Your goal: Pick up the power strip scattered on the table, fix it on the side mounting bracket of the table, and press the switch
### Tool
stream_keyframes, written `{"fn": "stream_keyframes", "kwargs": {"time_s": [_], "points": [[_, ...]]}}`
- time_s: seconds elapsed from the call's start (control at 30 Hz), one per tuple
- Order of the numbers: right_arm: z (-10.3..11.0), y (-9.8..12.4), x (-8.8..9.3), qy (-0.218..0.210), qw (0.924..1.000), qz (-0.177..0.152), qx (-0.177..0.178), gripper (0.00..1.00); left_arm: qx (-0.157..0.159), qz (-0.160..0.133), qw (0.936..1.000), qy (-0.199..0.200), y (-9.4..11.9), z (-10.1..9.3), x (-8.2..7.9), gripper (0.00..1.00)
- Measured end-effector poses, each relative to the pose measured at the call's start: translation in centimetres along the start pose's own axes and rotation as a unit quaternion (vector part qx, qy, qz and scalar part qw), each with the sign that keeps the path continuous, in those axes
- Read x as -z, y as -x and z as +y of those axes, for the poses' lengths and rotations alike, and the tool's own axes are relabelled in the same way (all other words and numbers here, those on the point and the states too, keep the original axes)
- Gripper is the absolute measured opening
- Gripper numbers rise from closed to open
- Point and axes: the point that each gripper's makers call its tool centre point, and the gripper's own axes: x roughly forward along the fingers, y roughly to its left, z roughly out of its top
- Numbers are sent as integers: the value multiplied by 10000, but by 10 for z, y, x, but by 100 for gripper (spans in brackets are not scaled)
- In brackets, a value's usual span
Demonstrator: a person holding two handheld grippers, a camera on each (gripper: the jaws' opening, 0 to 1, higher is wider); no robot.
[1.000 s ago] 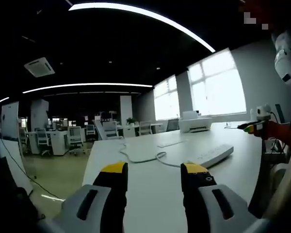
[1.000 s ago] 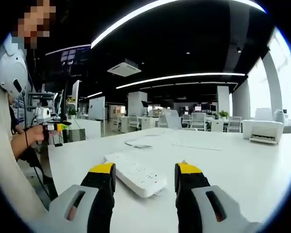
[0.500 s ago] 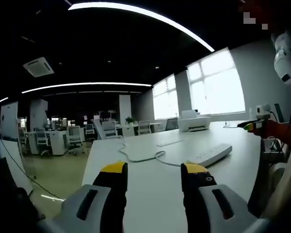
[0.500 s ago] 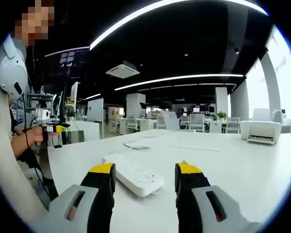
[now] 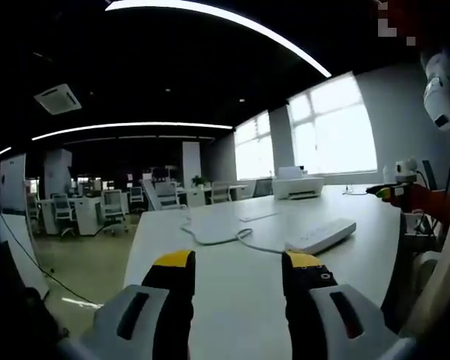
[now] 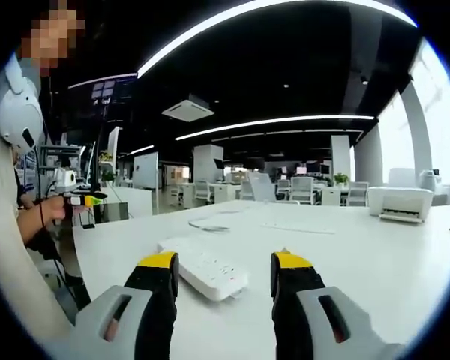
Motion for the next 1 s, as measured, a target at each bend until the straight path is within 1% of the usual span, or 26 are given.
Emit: {"fn": "stream_keyframes", "kwargs": {"time_s": [0.3,0.5,0.9,1.0], "points": [[-1,2,3,28,10000,52,-9,46,59,2,9999,88,1,-2,2,52],[0,2,5,74,9999,118,-48,47,75,42,9999,93,3,0,3,53],[13,-1,6,217,9990,175,-340,55,194,13,9998,97,1,-3,2,53],[15,-1,8,181,9987,171,-438,56,239,-45,9995,209,0,-4,-1,55]]}}
